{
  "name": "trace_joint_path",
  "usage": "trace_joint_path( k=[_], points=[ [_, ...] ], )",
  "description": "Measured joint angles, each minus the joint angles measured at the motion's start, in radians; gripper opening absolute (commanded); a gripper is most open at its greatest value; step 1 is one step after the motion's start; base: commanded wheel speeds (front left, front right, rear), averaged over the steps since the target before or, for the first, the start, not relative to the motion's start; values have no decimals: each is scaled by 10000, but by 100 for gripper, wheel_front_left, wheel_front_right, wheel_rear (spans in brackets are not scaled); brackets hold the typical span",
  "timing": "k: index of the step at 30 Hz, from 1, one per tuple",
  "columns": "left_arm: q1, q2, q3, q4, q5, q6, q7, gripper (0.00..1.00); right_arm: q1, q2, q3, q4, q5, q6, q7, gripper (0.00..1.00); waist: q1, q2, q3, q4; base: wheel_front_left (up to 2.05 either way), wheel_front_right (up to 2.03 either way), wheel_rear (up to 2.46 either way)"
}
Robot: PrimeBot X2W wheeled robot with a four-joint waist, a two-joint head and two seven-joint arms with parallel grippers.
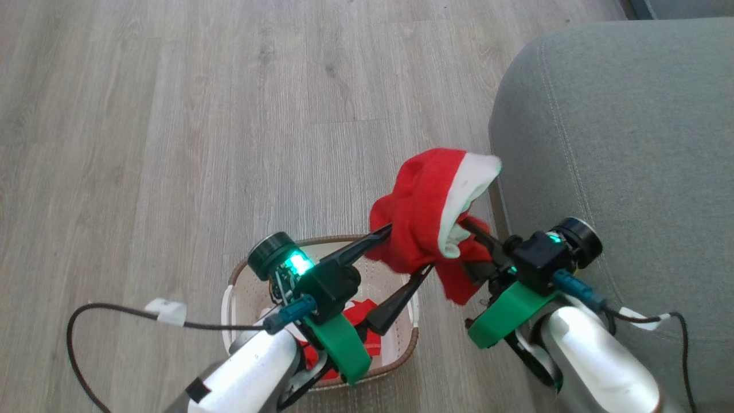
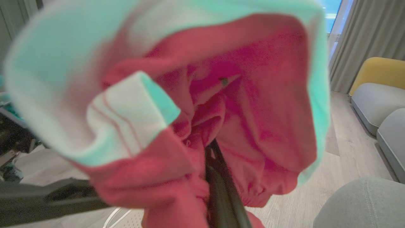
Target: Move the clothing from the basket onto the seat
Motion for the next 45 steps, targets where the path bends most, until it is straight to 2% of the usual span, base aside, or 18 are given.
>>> trace_joint_path(
  k=[11,27,33,38,45],
  points=[
    [320,-8,408,-33,242,0,0,100,433,451,-1373,-416,-31,0,0,0,0,0,-32,115,0,0,0],
    [1257,-257,1553,127,815,0,0,100,996,474,-3202,-1116,-29,0,0,0,0,0,97,126,0,0,0],
    [1558,-257,1557,140,734,0,0,100,1158,512,-3810,-1135,-17,0,0,0,0,0,128,49,0,0,0],
    [1784,-276,1551,194,412,0,0,100,1475,786,-4548,-1097,48,0,0,0,0,0,117,-44,0,0,0],
    [2027,-276,1269,422,165,0,0,100,1850,924,-4869,-882,130,0,0,0,0,0,109,-141,0,0,0]
  ],
)
